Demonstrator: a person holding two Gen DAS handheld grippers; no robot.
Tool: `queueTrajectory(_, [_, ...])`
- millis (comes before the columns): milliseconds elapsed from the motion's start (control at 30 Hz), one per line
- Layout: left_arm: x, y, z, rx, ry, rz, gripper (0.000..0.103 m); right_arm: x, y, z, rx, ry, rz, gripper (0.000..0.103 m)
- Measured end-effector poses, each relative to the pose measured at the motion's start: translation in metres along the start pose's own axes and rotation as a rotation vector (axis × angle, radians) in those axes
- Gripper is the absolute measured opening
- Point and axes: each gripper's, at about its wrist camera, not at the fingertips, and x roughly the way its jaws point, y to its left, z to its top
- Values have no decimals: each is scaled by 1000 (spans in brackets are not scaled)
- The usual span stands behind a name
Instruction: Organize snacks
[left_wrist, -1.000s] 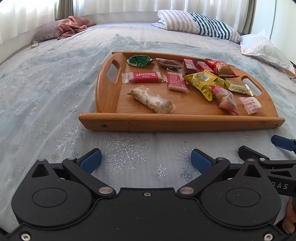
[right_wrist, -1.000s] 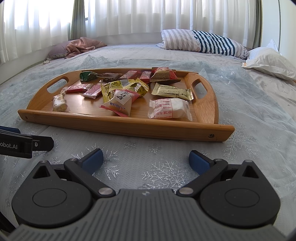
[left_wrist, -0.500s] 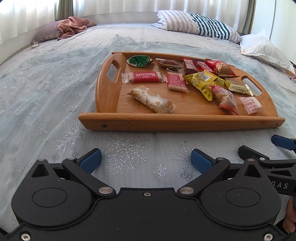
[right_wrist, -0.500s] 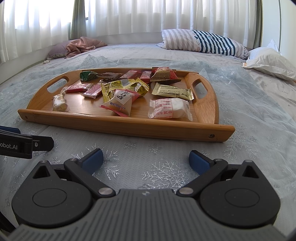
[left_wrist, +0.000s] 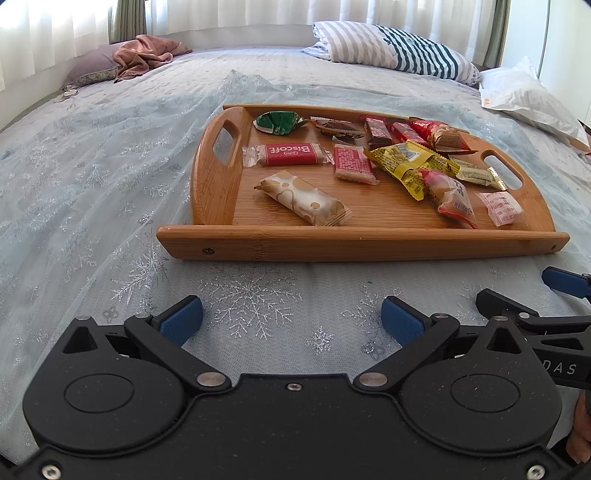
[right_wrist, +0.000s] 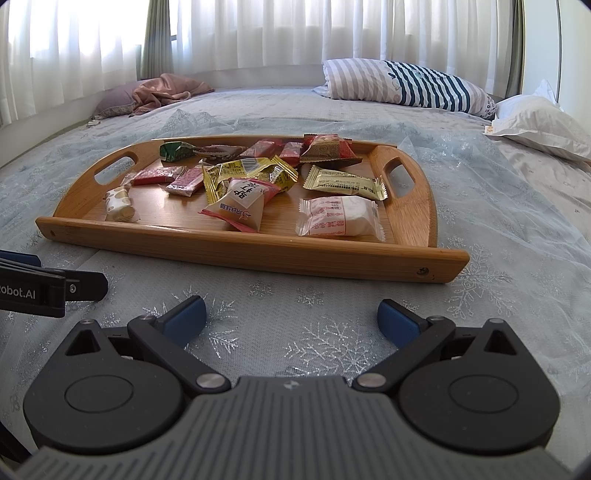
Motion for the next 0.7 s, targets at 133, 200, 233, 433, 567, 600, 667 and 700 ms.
queueTrajectory(133, [0,0,1,-2,0,3,103,0,0,0,0,0,0,103])
queueTrajectory(200, [1,0,1,-3,-1,4,103,0,0,0,1,0,0,103])
queueTrajectory(233, [1,0,1,-2,-1,5,103,0,0,0,0,0,0,103])
queueTrajectory(433, [1,0,1,-3,-2,5,103,0,0,0,1,0,0,103])
queueTrajectory(567, [1,0,1,-3,-9,8,103,0,0,0,0,0,0,103])
queueTrajectory(600, [1,1,1,-2,-12,10,103,0,0,0,0,0,0,103])
queueTrajectory(667, [2,1,1,3,-16,12,103,0,0,0,0,0,0,103])
queueTrajectory(700, [2,1,1,3,-16,13,103,0,0,0,0,0,0,103])
